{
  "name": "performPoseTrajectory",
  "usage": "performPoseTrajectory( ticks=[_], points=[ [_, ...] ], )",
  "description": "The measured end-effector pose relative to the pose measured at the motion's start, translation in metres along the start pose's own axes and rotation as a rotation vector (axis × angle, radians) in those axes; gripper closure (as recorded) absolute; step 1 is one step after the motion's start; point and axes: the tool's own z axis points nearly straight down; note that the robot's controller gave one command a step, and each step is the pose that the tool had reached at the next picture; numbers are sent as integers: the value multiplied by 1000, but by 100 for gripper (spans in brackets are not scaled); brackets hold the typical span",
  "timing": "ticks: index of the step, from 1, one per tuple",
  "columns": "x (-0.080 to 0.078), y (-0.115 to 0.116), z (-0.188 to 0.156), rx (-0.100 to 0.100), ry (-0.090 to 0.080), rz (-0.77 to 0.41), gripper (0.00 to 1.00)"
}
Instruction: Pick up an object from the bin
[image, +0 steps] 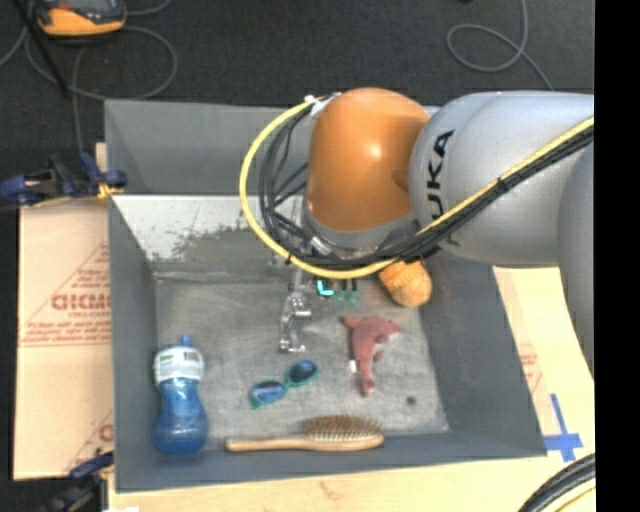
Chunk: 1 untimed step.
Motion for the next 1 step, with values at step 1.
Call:
performPoseTrajectory(
  ticks=[1],
  points=[
    [-1, -1, -5, -1, -8, 2, 0]
  ],
)
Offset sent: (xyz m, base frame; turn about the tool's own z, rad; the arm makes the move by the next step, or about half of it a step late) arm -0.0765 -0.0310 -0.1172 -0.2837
